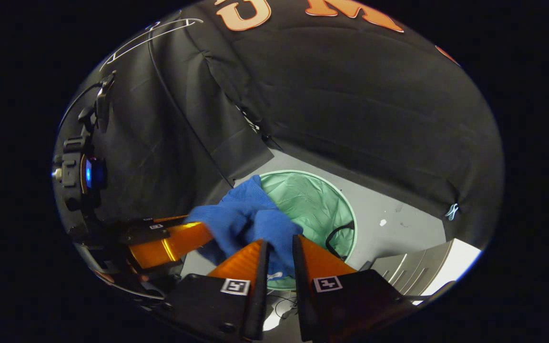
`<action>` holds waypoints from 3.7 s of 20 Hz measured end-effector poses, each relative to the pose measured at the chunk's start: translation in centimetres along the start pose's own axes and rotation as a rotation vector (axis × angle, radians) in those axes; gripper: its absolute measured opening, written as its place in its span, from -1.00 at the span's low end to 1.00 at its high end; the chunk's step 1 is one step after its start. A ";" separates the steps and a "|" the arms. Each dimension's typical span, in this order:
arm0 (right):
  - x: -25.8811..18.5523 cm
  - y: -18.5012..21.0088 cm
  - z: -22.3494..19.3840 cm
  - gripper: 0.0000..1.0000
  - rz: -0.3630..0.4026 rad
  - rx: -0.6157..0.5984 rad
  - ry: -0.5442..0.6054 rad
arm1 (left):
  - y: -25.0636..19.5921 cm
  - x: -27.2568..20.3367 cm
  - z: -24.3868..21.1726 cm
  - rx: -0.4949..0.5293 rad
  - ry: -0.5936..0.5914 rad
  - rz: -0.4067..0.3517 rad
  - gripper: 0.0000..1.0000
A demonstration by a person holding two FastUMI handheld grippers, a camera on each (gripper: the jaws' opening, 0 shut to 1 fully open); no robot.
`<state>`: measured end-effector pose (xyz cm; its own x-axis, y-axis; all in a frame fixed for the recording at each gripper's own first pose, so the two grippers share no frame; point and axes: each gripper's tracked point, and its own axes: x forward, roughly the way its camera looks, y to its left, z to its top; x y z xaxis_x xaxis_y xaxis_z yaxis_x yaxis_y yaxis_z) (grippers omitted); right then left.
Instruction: Grasp the clothes on the hanger with both hands and then place them into the laundry hamper below.
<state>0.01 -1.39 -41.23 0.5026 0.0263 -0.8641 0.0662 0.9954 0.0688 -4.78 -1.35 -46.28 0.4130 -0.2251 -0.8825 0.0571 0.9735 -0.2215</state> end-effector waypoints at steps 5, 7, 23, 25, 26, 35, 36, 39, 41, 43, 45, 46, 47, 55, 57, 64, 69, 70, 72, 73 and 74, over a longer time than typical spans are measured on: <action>-0.6 -0.9 -1.4 0.97 -0.043 -0.010 0.035 | 0.7 -0.6 -1.3 0.003 0.009 0.012 0.94; -0.5 -0.8 -1.8 0.97 -0.040 -0.004 0.041 | 0.6 -1.3 -1.4 -0.001 0.003 0.004 0.94; -9.8 1.3 9.5 0.97 -0.021 -0.044 -0.349 | -2.6 -13.4 11.0 0.029 -0.387 0.009 0.94; -13.2 2.0 13.1 0.97 -0.013 -0.049 -0.457 | -3.0 -16.8 14.4 0.048 -0.490 0.022 0.94; -14.6 2.0 14.6 0.96 -0.011 -0.052 -0.507 | -3.5 -18.4 15.8 0.052 -0.541 0.021 0.93; -27.3 2.1 23.8 0.77 0.006 -0.054 -0.843 | -4.6 -31.0 24.9 0.052 -0.876 0.068 0.83; -29.2 2.1 24.5 0.77 0.004 -0.055 -0.877 | -4.7 -32.3 25.5 0.055 -0.906 0.074 0.90; -33.1 0.9 26.5 0.77 -0.018 -0.058 -0.957 | -4.7 -34.4 26.3 0.071 -0.980 0.133 0.83; -35.7 -0.2 26.4 0.77 -0.029 -0.052 -1.002 | -4.5 -36.7 27.3 0.078 -1.020 0.182 0.83; -37.6 -0.9 26.8 0.77 -0.045 -0.056 -1.047 | -4.5 -39.5 28.3 0.083 -1.056 0.208 0.83; -38.6 -2.0 26.9 0.92 -0.073 -0.061 -1.073 | -4.5 -41.0 28.4 0.089 -1.087 0.214 0.83; -39.0 -2.5 26.8 1.00 -0.083 -0.057 -1.081 | -4.6 -41.5 28.3 0.091 -1.095 0.220 0.83; -39.3 -2.8 26.7 1.00 -0.086 -0.050 -1.088 | -4.5 -41.8 28.5 0.094 -1.104 0.228 0.83; -40.3 -4.5 25.7 0.95 -0.074 -0.037 -1.126 | -4.4 -42.2 27.5 0.116 -1.108 0.328 0.83; -40.2 -4.7 25.7 0.95 -0.069 -0.037 -1.120 | -4.6 -42.2 27.2 0.131 -1.109 0.351 0.83; -39.9 -5.4 26.3 0.94 -0.075 -0.034 -1.116 | -5.4 -41.6 26.8 0.175 -1.102 0.363 0.89; -39.5 -5.4 26.3 0.95 -0.075 -0.031 -1.112 | -5.9 -41.0 26.7 0.213 -1.101 0.373 0.84; -39.4 -5.5 26.4 0.95 -0.076 -0.030 -1.111 | -6.1 -40.9 26.7 0.226 -1.104 0.381 0.83; -39.2 -5.6 26.3 0.95 -0.077 -0.026 -1.105 | -6.5 -40.5 26.8 0.251 -1.105 0.387 0.83; -39.1 -5.6 26.4 0.95 -0.076 -0.022 -1.105 | -6.7 -40.4 26.8 0.259 -1.103 0.383 0.89; -39.1 -5.6 26.4 0.95 -0.076 -0.020 -1.106 | -6.9 -40.2 26.8 0.266 -1.101 0.379 0.84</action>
<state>2.78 -10.43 5.34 0.9910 -0.1212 0.0565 0.1203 0.9926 0.0181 2.56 2.07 1.86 0.9940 0.1082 -0.0141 -0.1038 0.9776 0.1832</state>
